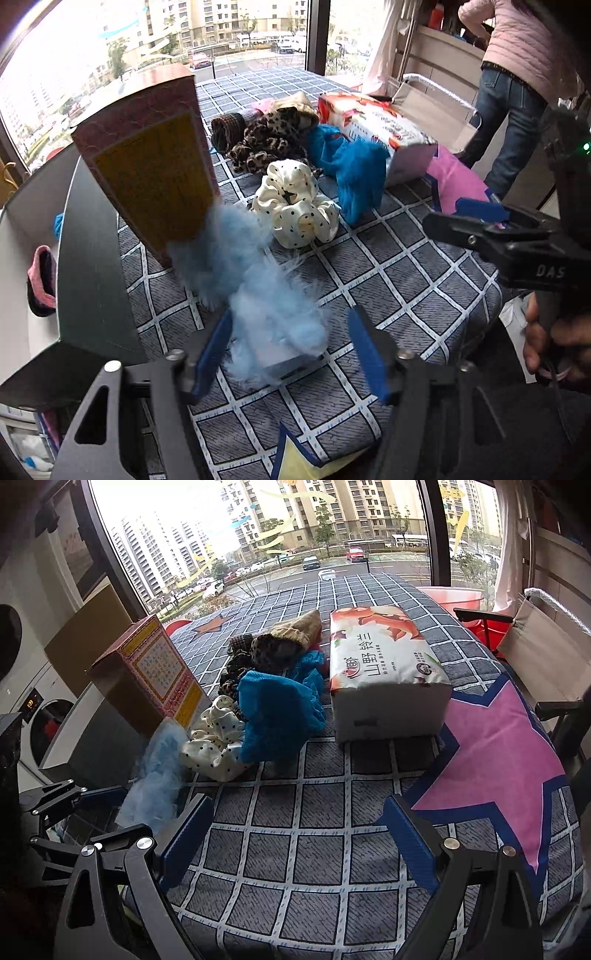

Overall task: Organize soft objects
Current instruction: 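Grasp the light-blue fluffy item with the left gripper while the right gripper reaches the polka-dot scrunchie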

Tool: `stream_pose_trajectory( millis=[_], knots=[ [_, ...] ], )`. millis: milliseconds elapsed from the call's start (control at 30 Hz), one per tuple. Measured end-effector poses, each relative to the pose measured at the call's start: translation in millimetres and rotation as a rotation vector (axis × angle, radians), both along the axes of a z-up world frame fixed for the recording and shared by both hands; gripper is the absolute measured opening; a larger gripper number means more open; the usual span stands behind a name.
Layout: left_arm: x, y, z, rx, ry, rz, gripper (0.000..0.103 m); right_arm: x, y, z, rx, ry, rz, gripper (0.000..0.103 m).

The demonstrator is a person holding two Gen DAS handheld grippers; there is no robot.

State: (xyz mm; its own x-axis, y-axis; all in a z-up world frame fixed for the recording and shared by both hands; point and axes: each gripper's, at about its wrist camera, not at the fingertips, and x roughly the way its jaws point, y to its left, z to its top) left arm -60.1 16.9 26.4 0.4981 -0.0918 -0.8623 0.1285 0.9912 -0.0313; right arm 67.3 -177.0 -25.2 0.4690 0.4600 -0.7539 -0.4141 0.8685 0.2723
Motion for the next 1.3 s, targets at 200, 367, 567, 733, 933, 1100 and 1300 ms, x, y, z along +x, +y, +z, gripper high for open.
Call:
stream_pose_trajectory(
  millis=[200,367,567,733,933,1100,1300],
  knots=[
    [14.2,18.6,-7.7,-0.097,0.033,0.166,0.075,-1.0,1.2,2.5,-0.004,0.006,0.002,0.094],
    [33.3,29.1,-19.4,-0.115,0.076,0.306,0.075,-4.4,10.5,5.9,-0.012,-0.010,0.037,0.094],
    [46.9,33.7,-40.0,-0.053,0.110,0.382,0.034,-1.4,18.8,7.1,0.082,0.000,0.109,0.094],
    [41.9,25.8,-41.1,-0.014,0.104,0.358,0.034,12.3,30.2,11.1,0.237,0.038,0.186,0.094],
    [36.6,23.8,-43.4,-0.018,0.087,0.353,0.034,29.0,75.8,17.2,0.286,0.030,0.311,0.094],
    [35.6,24.9,-43.4,-0.034,0.081,0.346,0.034,53.0,101.7,0.0,0.220,0.080,0.303,0.094],
    [29.7,31.7,-43.0,-0.023,0.073,0.338,0.034,69.0,109.0,-22.7,0.077,0.119,0.264,0.074]
  ],
)
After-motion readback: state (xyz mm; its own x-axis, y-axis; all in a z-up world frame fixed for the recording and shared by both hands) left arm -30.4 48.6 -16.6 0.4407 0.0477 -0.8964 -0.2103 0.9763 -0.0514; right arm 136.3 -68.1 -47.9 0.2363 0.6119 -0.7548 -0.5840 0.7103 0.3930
